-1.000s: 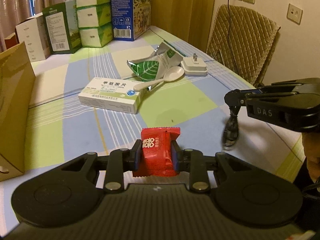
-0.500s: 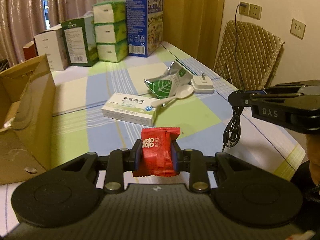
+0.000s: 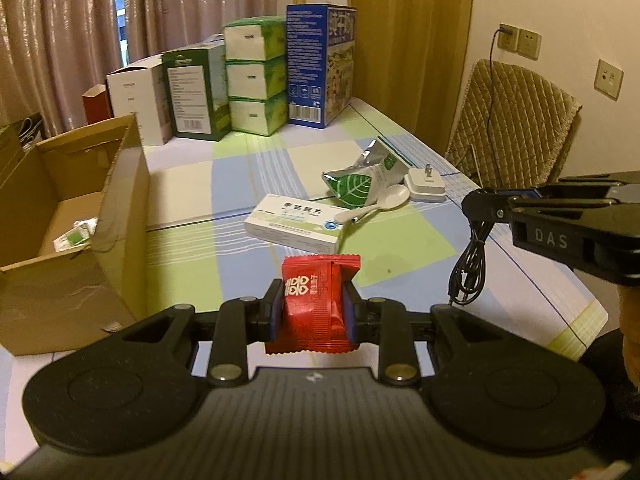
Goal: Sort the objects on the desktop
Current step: 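Lift and carry the candy packet and cable toward the cardboard box, then open the left tool over the box while the right tool releases the cable inside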
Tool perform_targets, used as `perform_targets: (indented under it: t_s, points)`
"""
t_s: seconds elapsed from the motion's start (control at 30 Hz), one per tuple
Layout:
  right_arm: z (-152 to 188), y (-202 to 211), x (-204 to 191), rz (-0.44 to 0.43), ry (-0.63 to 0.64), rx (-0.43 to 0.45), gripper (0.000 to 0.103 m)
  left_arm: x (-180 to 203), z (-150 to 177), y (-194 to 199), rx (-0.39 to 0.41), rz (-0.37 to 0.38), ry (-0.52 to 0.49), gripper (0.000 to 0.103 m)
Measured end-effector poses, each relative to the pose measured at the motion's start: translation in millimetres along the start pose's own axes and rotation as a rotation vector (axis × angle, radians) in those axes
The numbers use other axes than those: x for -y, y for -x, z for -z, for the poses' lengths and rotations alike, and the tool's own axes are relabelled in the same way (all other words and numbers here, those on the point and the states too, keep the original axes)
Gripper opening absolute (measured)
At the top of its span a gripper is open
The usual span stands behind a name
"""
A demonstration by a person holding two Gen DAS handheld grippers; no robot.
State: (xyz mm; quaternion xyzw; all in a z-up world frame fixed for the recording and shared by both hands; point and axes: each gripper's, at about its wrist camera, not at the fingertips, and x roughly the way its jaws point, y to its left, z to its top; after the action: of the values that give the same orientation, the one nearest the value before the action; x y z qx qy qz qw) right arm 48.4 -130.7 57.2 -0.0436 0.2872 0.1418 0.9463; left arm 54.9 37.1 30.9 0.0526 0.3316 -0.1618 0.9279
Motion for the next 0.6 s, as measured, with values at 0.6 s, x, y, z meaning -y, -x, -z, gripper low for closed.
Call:
perform_targets:
  t_s: [0.6]
  points:
    - [-71.1, -6.5, -86.2, -0.219, 0.03, 0.081, 0.006, -75.1, -29.6, 56.3, 0.085, -0.147, 0.04, 0.025]
